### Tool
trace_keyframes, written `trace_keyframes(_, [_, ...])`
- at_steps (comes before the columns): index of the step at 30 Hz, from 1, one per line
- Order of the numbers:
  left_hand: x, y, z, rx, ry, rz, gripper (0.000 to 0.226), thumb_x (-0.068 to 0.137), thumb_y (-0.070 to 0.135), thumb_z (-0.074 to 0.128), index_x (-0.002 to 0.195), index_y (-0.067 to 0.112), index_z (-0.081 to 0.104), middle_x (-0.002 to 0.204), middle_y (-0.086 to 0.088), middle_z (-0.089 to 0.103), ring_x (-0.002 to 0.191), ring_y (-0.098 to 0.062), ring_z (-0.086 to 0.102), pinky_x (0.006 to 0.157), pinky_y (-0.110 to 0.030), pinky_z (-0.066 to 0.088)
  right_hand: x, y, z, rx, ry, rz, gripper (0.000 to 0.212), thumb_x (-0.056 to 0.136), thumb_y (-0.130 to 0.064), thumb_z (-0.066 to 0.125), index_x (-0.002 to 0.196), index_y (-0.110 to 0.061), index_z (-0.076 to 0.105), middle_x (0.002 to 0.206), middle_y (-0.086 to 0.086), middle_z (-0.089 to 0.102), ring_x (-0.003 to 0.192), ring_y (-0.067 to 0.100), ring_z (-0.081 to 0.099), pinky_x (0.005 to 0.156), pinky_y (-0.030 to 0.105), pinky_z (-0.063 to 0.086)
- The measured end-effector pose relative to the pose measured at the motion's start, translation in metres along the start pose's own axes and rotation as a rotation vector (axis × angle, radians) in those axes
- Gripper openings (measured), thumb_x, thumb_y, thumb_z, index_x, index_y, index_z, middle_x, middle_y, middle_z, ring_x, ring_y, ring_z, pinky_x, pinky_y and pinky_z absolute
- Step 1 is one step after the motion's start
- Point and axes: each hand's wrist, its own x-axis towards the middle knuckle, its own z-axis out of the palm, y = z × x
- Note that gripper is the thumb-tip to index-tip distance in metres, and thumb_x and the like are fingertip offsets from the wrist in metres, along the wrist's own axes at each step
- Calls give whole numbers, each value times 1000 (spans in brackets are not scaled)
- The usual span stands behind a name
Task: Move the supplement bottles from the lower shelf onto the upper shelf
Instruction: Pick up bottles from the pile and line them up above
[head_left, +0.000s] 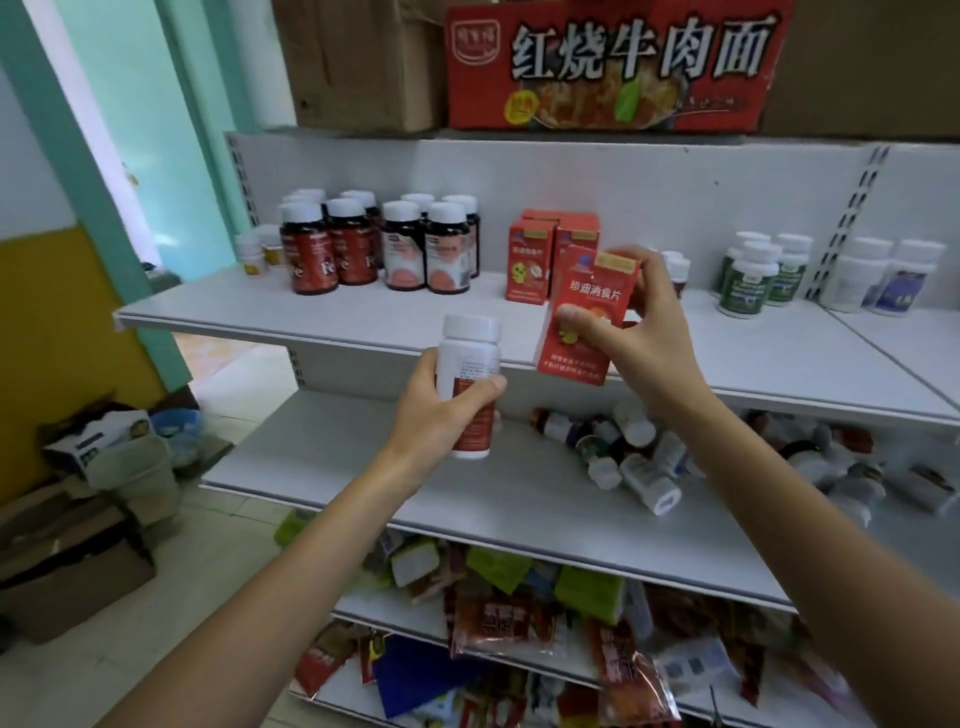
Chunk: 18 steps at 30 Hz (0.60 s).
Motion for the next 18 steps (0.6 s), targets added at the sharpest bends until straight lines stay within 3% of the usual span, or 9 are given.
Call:
trace_keyframes(7, [36,8,-45,-43,-16,6,26,80,10,68,102,7,54,83,-6,65,60,-11,66,58,-23,54,48,32,40,-295,44,3,71,70,-29,81,127,-19,40,126,5,42,107,14,49,99,36,46])
trace_keyframes(10, [54,7,-64,-31,-12,9,16,81,15,68,94,18,59,85,-2,65,72,-11,65,67,-23,53,67,43,56,-386,26,-5,74,71,-24,80,131,-18,38,127,11,38,112,22,46,98,27,37])
trace_keyframes(13, [71,2,-81,-35,21,-5,22,75,26,75,92,24,62,89,2,66,83,-12,64,76,-25,52,84,55,69,-444,63,22,76,72,-25,80,134,-22,36,130,14,33,118,26,39,99,25,30])
trace_keyframes(16, [86,-2,-94,-26,19,-34,35,77,28,74,105,16,58,98,-3,66,87,-13,64,77,-27,52,99,62,77,-477,85,49,78,72,-26,80,135,-23,35,132,13,33,114,26,43,100,32,36])
trace_keyframes(18, [96,-6,-100,-33,17,-64,30,84,28,66,106,12,54,100,-5,65,86,-14,64,78,-29,52,105,64,80,-477,95,65,78,72,-24,80,135,-22,35,131,13,34,110,25,47,100,35,39])
